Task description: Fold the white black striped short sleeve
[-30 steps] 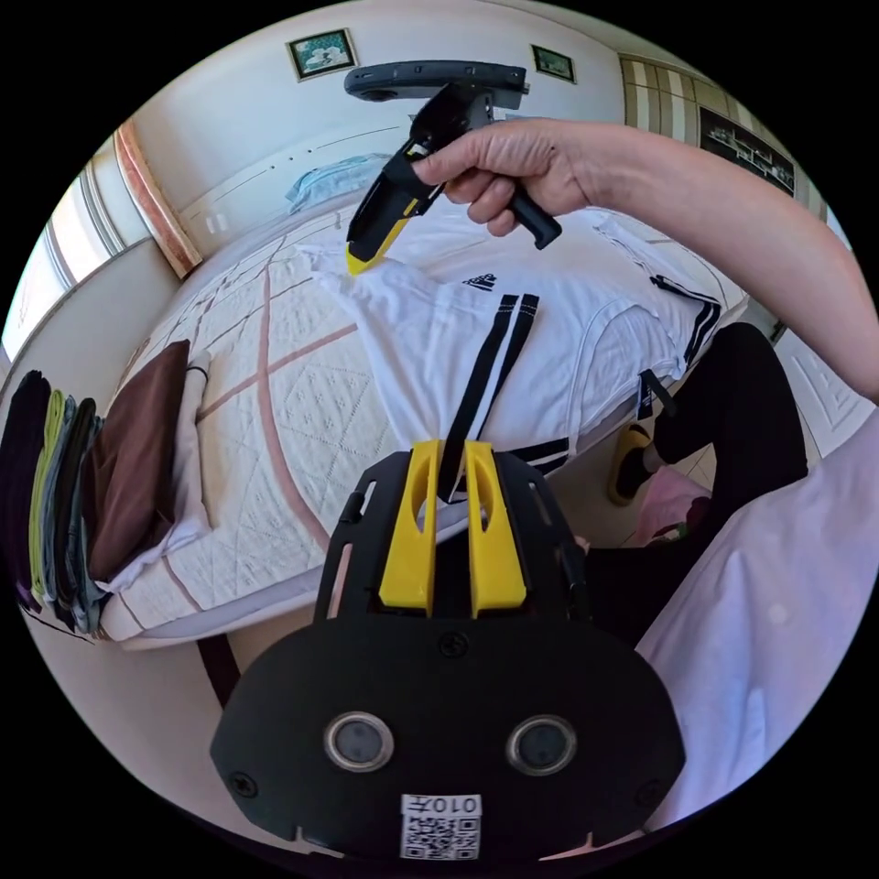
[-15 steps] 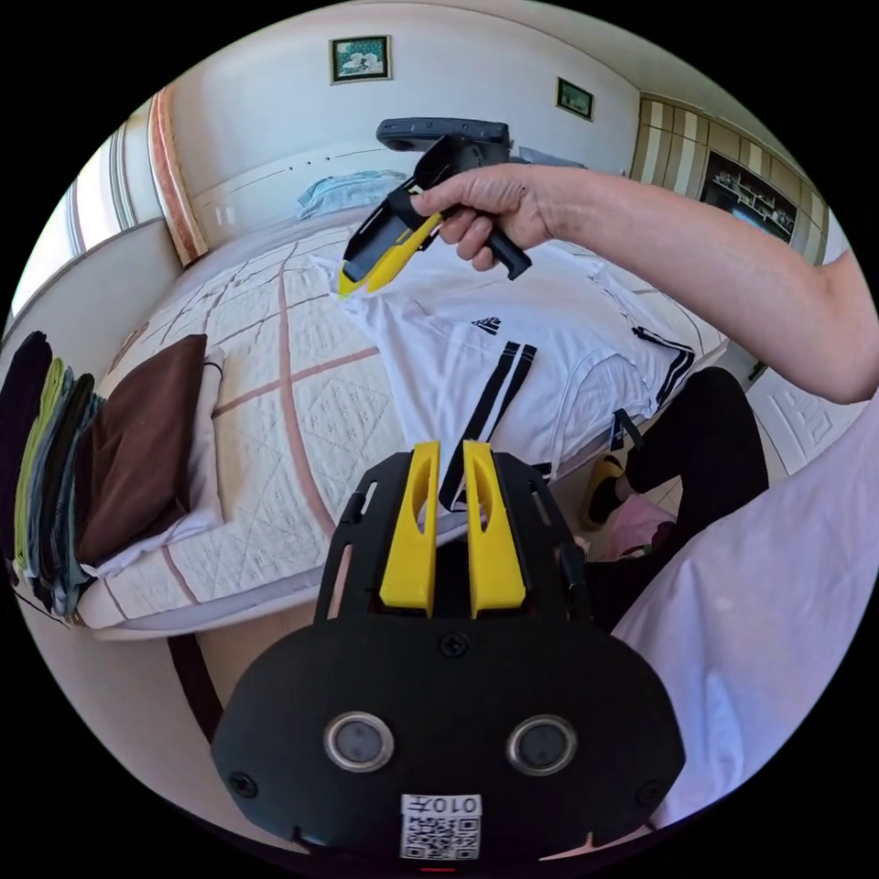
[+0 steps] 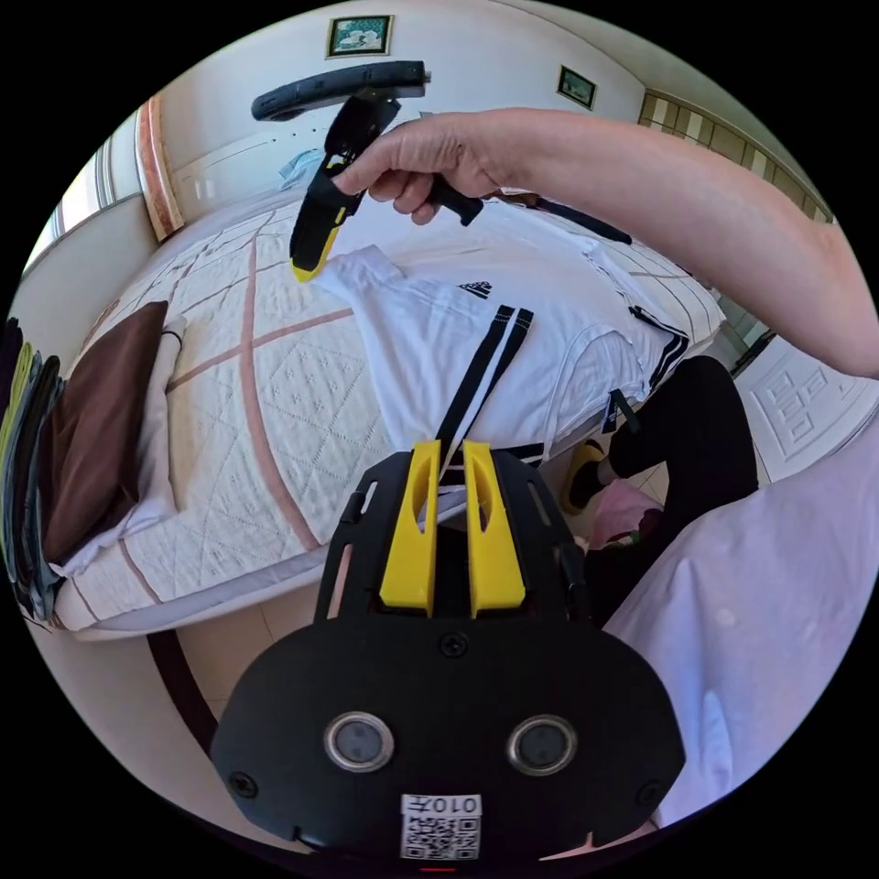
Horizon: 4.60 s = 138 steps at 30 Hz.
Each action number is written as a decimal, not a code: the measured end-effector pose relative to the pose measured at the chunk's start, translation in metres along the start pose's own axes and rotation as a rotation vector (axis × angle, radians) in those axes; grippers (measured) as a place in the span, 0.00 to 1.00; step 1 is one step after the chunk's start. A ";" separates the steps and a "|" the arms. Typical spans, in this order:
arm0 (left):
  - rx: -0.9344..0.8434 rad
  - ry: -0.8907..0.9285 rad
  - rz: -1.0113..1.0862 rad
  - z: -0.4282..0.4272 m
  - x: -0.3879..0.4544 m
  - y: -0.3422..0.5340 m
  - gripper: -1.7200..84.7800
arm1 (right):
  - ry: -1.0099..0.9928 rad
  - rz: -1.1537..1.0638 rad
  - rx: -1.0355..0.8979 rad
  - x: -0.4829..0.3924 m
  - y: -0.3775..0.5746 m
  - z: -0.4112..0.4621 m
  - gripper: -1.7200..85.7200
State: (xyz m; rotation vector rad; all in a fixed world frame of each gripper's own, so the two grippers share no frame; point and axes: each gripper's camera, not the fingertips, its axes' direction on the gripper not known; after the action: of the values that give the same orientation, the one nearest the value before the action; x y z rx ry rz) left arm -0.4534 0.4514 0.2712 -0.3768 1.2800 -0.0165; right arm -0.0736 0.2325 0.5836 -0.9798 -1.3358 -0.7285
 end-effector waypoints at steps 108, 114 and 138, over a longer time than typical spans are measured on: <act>-0.164 -0.228 0.954 0.152 0.170 0.024 0.02 | 0.106 -0.017 0.190 -0.247 0.436 -0.055 0.06; -0.263 -0.136 0.975 0.130 0.196 -0.004 0.02 | 0.042 -0.121 0.087 -0.281 0.428 -0.081 0.05; -0.646 -0.026 0.864 0.253 0.063 -0.511 0.02 | -0.037 0.015 -0.043 0.000 0.204 -0.175 0.04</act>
State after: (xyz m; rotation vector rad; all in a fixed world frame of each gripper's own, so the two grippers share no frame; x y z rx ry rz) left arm -0.0979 0.0252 0.4164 -0.3375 1.3132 1.1481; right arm 0.1851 0.1650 0.5575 -1.0409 -1.3483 -0.7337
